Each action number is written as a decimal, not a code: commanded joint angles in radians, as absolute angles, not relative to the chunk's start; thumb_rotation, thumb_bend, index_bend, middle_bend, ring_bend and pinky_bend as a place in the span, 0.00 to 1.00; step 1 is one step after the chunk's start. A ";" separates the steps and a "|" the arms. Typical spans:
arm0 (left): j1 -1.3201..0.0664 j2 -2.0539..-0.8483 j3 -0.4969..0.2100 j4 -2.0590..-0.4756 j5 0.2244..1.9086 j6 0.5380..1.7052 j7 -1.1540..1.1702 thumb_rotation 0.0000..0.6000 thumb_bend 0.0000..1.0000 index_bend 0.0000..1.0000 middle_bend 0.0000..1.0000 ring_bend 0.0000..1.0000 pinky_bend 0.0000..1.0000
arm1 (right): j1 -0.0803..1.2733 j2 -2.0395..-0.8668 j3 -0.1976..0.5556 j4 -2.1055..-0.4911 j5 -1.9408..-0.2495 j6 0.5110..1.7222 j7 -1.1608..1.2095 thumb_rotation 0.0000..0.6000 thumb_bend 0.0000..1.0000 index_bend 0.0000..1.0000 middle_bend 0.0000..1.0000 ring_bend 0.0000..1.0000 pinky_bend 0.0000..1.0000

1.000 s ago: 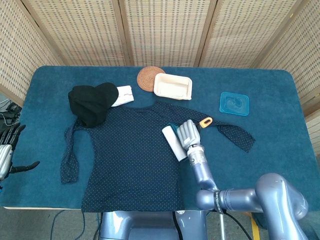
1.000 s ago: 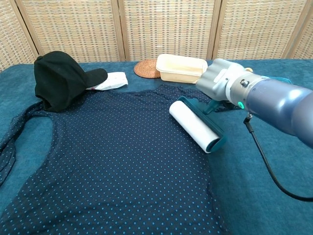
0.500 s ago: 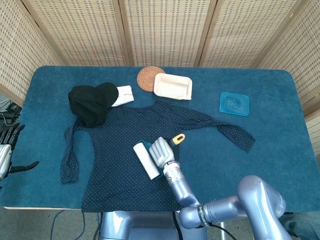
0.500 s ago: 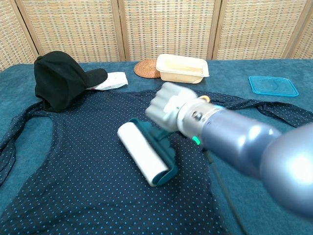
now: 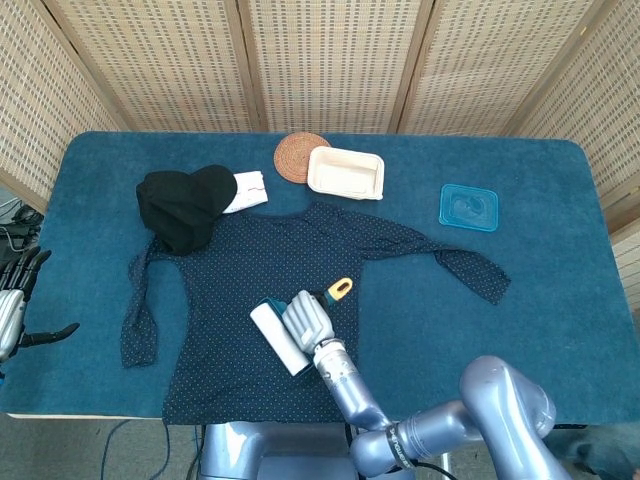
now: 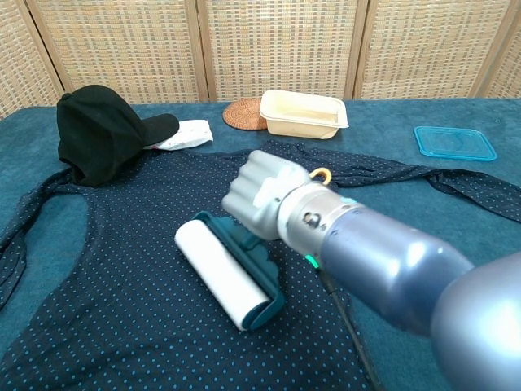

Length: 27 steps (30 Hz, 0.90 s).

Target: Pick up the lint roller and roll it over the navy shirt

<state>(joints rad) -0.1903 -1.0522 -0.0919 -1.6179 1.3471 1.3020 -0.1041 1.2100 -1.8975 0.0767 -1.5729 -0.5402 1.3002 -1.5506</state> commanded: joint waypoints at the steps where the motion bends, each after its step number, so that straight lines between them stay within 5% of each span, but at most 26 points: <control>1: -0.190 -1.055 -0.092 -1.618 1.345 1.304 -0.098 1.00 0.00 0.00 0.00 0.00 0.00 | 1.176 -1.842 0.056 -1.568 -0.539 1.306 -1.526 1.00 0.83 0.74 1.00 1.00 1.00; 12: -0.196 -1.063 -0.090 -1.630 1.346 1.301 -0.067 1.00 0.00 0.00 0.00 0.00 0.00 | 1.111 -1.714 0.049 -1.484 -0.490 1.243 -1.460 1.00 0.82 0.73 1.00 1.00 1.00; 27: -0.192 -1.060 -0.088 -1.634 1.351 1.308 -0.072 1.00 0.00 0.00 0.00 0.00 0.00 | 1.148 -1.790 0.068 -1.547 -0.530 1.257 -1.513 1.00 0.82 0.73 1.00 1.00 1.00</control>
<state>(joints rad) -0.1926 -1.0599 -0.0881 -1.6335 1.3507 1.3078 -0.0720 1.1408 -1.7803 0.0632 -1.5395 -0.5253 1.2519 -1.5046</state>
